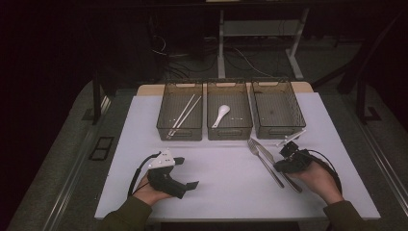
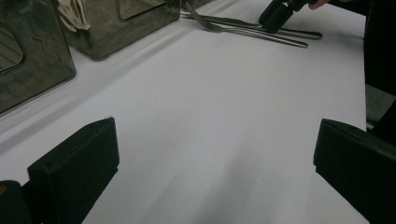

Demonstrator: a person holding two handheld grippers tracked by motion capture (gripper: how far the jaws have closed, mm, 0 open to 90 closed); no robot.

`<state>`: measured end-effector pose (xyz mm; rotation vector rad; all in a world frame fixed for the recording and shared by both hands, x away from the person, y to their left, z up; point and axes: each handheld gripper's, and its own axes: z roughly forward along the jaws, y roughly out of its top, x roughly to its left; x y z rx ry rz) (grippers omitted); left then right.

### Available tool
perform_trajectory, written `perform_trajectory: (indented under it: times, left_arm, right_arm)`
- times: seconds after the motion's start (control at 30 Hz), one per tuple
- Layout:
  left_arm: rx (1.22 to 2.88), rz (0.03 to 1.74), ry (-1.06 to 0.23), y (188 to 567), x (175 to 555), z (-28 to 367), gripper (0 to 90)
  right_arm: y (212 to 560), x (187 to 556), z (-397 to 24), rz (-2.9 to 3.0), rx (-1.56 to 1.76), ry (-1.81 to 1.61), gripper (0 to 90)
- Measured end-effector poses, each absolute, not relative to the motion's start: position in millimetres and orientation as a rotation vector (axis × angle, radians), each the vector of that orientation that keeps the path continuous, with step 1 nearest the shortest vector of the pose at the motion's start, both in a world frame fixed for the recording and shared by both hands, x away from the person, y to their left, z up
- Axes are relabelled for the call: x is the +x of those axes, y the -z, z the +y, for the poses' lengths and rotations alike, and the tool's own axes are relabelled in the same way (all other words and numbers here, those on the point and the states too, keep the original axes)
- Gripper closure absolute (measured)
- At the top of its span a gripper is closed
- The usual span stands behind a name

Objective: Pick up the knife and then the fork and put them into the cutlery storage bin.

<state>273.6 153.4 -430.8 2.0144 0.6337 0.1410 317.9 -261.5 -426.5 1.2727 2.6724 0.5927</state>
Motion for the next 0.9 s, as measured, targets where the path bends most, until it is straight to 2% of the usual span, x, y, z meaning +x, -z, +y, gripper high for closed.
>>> perform_trajectory:
  times: [0.5,0.9]
  left_arm:
    - [2.019,0.634,-0.121,431.9,273.5,152.4,0.0]
    - [2.013,0.639,-0.118,432.5,273.5,152.1,0.0]
  right_arm:
    - [424.8,320.4,-277.9,2.707,1.238,-0.511,77.7]
    - [420.2,343.9,-262.4,2.856,1.222,-0.254,77.0]
